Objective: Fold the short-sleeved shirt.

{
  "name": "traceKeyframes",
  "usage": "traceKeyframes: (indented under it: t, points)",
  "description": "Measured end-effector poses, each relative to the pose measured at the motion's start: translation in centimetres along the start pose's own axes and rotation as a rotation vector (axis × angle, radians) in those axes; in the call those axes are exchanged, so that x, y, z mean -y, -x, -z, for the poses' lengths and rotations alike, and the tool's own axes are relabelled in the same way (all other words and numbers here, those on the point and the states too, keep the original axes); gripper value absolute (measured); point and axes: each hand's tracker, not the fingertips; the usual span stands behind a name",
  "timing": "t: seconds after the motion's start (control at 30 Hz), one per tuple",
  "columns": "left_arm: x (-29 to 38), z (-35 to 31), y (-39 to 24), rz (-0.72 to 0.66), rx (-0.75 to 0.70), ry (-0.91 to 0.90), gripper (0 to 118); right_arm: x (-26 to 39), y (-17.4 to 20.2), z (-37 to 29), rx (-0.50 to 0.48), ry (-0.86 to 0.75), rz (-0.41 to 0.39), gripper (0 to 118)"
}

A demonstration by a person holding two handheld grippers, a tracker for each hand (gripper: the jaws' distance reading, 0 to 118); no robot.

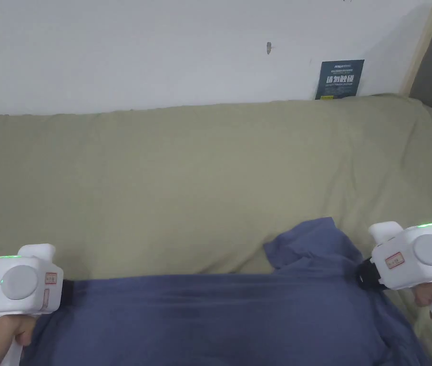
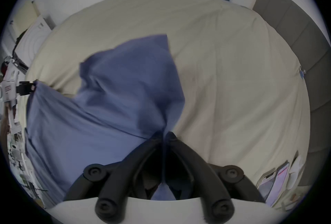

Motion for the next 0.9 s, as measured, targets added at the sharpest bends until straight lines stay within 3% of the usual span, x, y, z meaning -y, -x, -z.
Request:
traceKeyframes:
  t: [0.03,0.1,0.23,0.5,0.63,0.9]
  points:
    - [0.1,-0.4,0.2,-0.002,0.002,-0.007,10,0.0,0.7,-1.0,-0.020,-0.003,0.036,4]
    - [0.6,-1.7,0.3,-0.019,0.009,-0.021,10,0.4,1.6,-2.9,-0.029,-0.053,0.030,4]
    - [1.9,-4.9,1.5,-0.035,0.020,-0.058,10,0.1,-0.4,-4.0,-0.077,-0.081,0.030,4]
    - [7.3,-12.2,4.3,-0.069,0.055,-0.149,10,7.0,0.0,-11.8,-0.118,-0.212,0.078,4]
    - [11.5,-15.5,4.8,-0.074,0.068,-0.173,10,12.1,2.1,-15.0,-0.116,-0.242,0.063,4]
    - [20.5,-18.8,5.3,-0.086,0.065,-0.184,10,21.5,1.1,-14.6,-0.094,-0.199,0.050,4]
